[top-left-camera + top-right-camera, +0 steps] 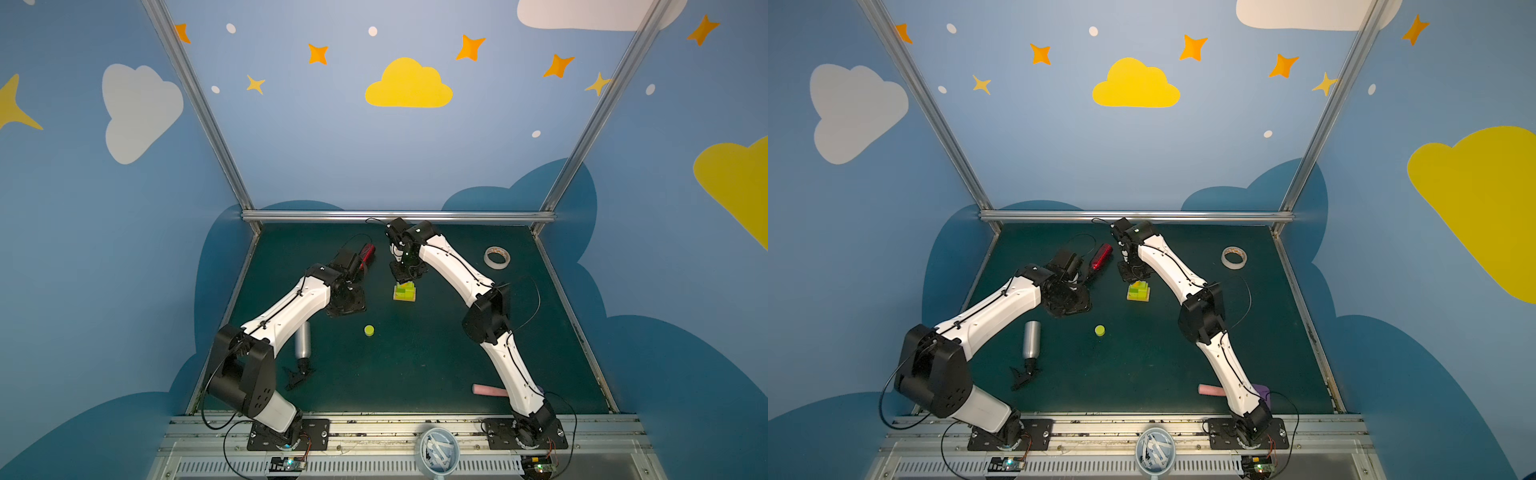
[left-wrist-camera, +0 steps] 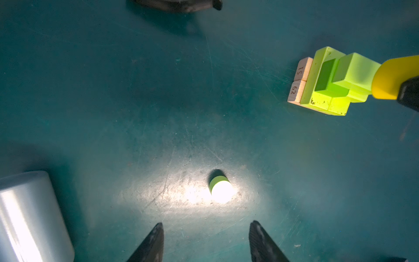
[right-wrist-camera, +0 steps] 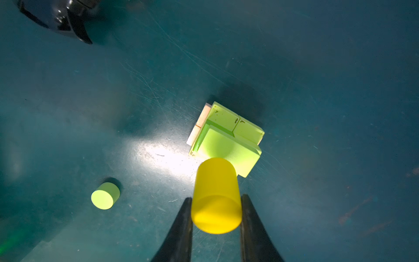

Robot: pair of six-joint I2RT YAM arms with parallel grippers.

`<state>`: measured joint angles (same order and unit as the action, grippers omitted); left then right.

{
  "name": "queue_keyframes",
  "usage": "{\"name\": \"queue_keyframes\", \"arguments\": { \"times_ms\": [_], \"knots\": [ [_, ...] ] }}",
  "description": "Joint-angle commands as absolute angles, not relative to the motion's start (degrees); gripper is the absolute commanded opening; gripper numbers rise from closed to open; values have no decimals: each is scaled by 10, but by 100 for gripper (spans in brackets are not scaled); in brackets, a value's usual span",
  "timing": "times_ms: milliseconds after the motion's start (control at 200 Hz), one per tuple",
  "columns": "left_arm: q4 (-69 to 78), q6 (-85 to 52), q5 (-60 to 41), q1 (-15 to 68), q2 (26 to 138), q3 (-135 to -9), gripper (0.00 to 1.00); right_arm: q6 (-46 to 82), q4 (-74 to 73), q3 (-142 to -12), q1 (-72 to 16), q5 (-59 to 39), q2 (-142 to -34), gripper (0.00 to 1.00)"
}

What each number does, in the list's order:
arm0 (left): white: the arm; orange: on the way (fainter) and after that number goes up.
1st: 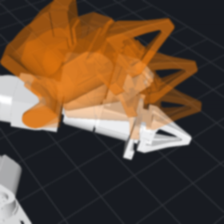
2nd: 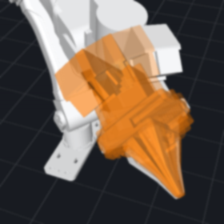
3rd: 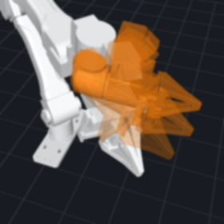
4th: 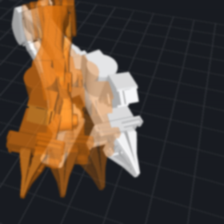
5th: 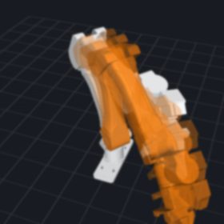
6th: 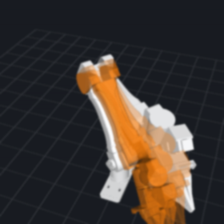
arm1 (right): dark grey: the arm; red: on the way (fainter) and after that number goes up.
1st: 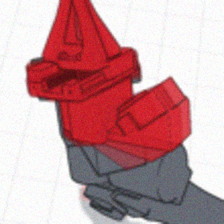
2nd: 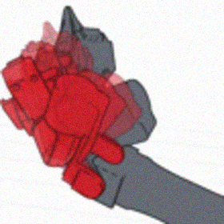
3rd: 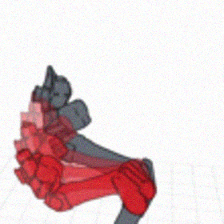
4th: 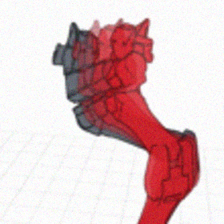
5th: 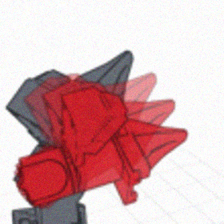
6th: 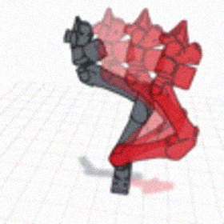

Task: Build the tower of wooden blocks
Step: 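Lower the yellow cylinder onto the top of the stack with the right gripper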

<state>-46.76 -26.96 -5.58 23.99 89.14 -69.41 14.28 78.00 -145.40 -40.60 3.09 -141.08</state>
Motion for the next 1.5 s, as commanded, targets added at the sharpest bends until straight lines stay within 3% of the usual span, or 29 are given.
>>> {"name": "queue_keyframes", "arguments": {
  "times_ms": [0,1497],
  "knots": [
    [-469,-266,-57,238,892,-686,60,147,799,-1468,-403,38,-1423,14],
    [-468,-264,-63,238,894,-685,60,163,780,-1473,-390,23,-1442,16]
  ]
}}
